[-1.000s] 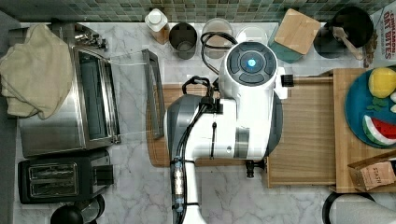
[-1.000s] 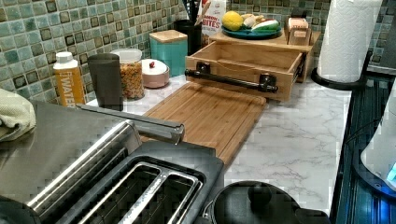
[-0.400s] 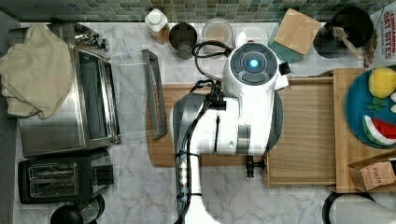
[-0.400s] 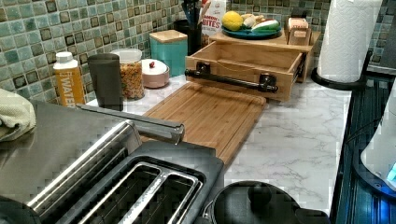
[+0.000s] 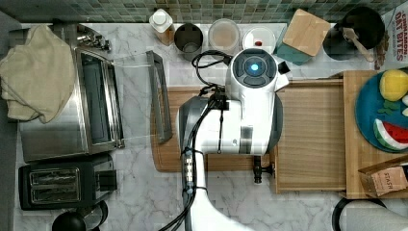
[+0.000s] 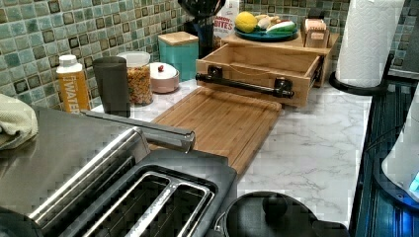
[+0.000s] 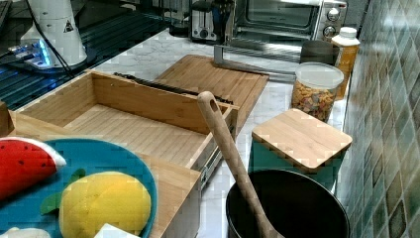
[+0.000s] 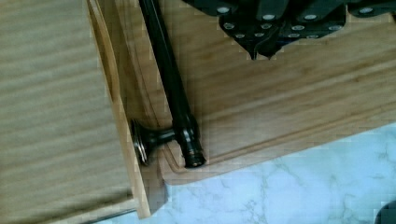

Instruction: Close the drawer.

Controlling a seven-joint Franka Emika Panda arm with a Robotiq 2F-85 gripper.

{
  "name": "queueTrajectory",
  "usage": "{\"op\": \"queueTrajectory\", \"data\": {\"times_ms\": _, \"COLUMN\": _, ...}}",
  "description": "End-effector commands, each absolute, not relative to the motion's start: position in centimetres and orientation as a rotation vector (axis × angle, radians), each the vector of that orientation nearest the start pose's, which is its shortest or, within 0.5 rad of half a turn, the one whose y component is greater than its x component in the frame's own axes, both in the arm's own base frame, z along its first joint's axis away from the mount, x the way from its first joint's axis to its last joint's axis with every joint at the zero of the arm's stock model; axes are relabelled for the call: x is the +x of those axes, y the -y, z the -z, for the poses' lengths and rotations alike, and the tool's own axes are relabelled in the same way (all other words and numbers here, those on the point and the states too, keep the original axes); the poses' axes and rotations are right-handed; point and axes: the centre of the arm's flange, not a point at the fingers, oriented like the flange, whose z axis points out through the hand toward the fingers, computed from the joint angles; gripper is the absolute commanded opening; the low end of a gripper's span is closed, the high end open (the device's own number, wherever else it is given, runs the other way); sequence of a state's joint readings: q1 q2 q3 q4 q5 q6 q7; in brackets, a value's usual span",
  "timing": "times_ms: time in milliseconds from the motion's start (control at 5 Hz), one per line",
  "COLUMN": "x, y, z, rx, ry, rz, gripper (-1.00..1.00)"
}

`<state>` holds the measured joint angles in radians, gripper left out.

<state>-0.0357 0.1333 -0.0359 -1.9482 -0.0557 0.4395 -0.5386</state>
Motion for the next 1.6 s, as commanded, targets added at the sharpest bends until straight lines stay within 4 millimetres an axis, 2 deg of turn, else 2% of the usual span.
{"op": "queueTrajectory", "data": {"times_ms": 200, "x": 55.1, "y": 6.8, "z": -34.6, "rx": -3.199, "ry": -0.165, "rz": -0.097, "gripper": -1.0}}
{"op": "queueTrajectory", "data": {"times_ms": 400, "x": 53.9, "y": 7.4, "z": -32.1, "rx": -3.21, "ry": -0.183, "rz": -0.109, "gripper": -1.0}}
{"op": "queueTrajectory", "data": {"times_ms": 600, "x": 52.5, "y": 7.0, "z": -30.5, "rx": -3.254, "ry": -0.258, "rz": -0.116, "gripper": -1.0}}
{"op": "queueTrajectory", "data": {"times_ms": 800, "x": 51.6, "y": 4.7, "z": -29.4, "rx": -3.335, "ry": -0.324, "rz": -0.134, "gripper": -1.0}}
{"op": "queueTrajectory", "data": {"times_ms": 1000, "x": 50.6, "y": 3.3, "z": -28.6, "rx": -3.398, "ry": -0.365, "rz": -0.016, "gripper": -1.0}}
{"op": "queueTrajectory", "data": {"times_ms": 1200, "x": 50.5, "y": 3.8, "z": -28.5, "rx": -3.399, "ry": -0.365, "rz": 0.022, "gripper": -1.0}}
{"op": "queueTrajectory", "data": {"times_ms": 1400, "x": 50.4, "y": 4.6, "z": -28.2, "rx": -3.369, "ry": -0.288, "rz": 0.017, "gripper": -1.0}}
{"op": "queueTrajectory", "data": {"times_ms": 1600, "x": 49.7, "y": 5.3, "z": -27.6, "rx": -3.382, "ry": -0.252, "rz": 0.117, "gripper": -1.0}}
